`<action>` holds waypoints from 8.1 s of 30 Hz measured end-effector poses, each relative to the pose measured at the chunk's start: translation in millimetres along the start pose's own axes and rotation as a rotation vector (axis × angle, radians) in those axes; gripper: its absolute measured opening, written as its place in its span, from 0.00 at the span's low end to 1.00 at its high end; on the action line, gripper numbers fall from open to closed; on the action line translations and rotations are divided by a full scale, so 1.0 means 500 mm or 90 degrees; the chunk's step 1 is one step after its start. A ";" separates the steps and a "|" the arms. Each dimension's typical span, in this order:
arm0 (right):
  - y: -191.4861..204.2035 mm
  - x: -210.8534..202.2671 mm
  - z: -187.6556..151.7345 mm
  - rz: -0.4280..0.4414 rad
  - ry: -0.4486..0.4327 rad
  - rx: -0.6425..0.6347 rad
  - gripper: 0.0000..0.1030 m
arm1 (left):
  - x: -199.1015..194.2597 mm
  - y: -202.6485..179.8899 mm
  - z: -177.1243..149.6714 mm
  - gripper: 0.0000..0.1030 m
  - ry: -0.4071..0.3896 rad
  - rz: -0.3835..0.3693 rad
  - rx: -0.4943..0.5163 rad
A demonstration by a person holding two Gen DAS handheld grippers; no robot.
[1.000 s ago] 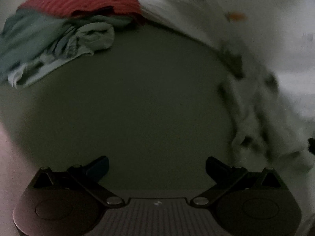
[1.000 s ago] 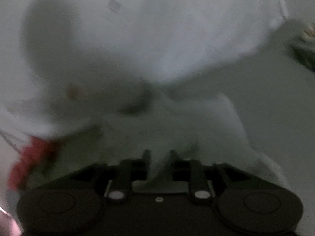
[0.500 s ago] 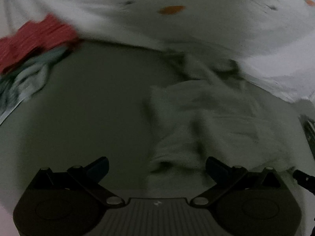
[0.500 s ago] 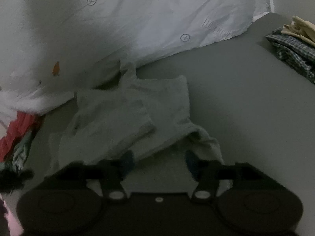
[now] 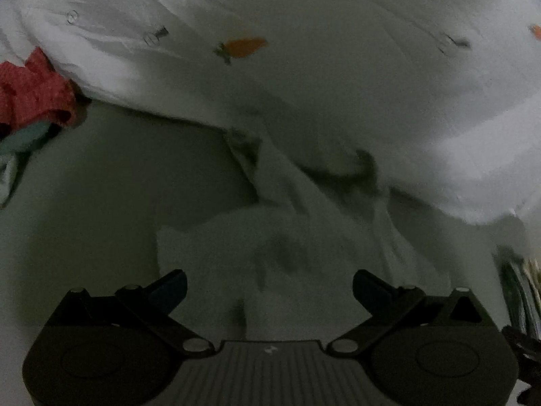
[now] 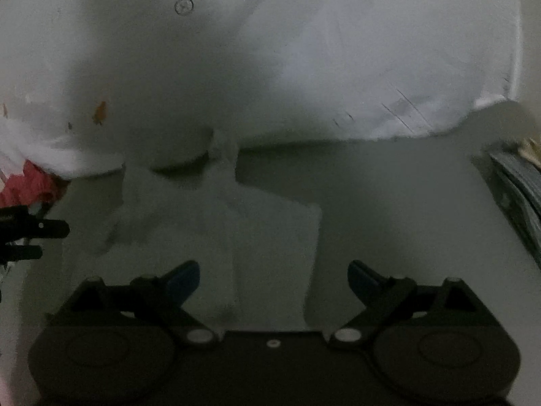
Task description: Fold clothes
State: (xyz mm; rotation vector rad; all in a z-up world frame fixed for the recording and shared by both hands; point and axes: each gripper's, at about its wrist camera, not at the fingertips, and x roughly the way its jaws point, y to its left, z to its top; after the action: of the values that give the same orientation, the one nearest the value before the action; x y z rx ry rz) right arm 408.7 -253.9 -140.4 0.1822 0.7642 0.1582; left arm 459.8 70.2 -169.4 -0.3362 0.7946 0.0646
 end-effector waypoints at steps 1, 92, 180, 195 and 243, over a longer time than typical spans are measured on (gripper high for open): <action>0.003 0.016 0.018 0.008 -0.008 -0.007 0.91 | 0.011 0.003 0.020 0.93 -0.005 -0.001 -0.010; -0.053 -0.256 -0.372 0.013 0.240 -0.094 0.99 | -0.270 0.002 -0.520 0.89 0.130 0.138 0.069; -0.168 -0.235 -0.051 0.292 -0.021 0.445 0.05 | -0.283 0.220 -0.086 0.08 -0.027 -0.245 -0.575; -0.018 -0.027 -0.018 0.057 0.085 0.154 0.70 | -0.052 0.253 -0.056 0.72 0.077 -0.064 -0.195; 0.083 -0.156 0.015 0.164 -0.097 0.192 0.19 | -0.058 0.048 -0.034 0.28 -0.034 -0.289 -0.017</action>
State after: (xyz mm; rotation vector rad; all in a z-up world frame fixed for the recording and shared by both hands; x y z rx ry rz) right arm 355.4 -230.7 -73.5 0.5734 0.6070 0.2691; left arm 423.4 89.7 -166.2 -0.5302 0.6500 -0.3401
